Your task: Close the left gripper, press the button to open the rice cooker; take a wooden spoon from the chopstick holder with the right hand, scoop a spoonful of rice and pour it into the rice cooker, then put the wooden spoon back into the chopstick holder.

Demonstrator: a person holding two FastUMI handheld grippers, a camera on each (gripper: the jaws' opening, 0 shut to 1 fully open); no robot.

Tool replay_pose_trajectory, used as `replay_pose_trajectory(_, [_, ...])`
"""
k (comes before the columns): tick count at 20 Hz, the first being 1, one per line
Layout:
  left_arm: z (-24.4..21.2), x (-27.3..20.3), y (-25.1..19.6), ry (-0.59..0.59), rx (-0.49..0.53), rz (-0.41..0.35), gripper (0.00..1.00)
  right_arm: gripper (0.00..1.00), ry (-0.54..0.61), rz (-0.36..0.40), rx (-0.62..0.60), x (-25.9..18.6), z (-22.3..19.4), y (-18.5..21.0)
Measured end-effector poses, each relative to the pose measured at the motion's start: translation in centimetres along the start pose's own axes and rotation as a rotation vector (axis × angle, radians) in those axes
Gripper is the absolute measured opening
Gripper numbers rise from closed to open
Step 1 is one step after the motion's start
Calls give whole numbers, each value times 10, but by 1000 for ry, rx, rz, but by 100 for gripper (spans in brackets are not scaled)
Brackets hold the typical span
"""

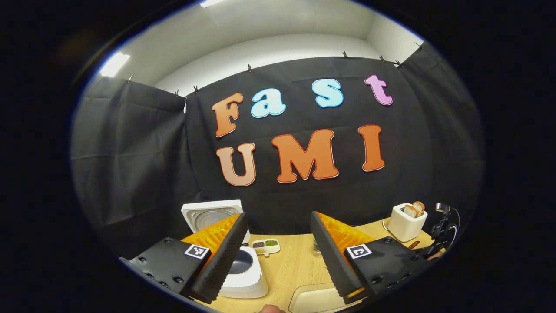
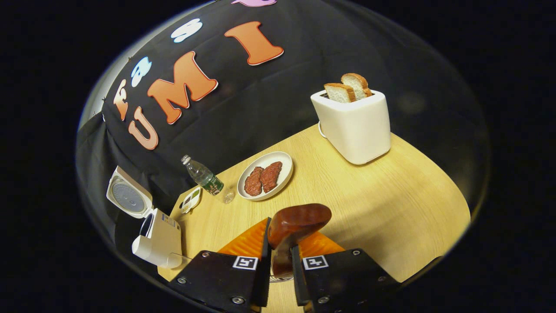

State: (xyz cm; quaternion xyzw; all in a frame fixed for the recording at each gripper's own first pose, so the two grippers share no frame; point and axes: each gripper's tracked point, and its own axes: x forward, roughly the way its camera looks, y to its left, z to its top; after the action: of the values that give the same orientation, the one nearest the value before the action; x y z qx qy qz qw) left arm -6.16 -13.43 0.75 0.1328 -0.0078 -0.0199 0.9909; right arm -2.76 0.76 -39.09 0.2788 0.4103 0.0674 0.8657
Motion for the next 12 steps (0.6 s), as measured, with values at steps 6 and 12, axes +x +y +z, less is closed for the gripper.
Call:
replay_pose_trajectory(6, [-12,7,9,12,-30,-20,99,14,-23,-33,-3,-6,1,4])
replay_pose_trajectory(12, [-27,23,63,6,-50,-23,99,12,-129,-134,2,-30,21,17])
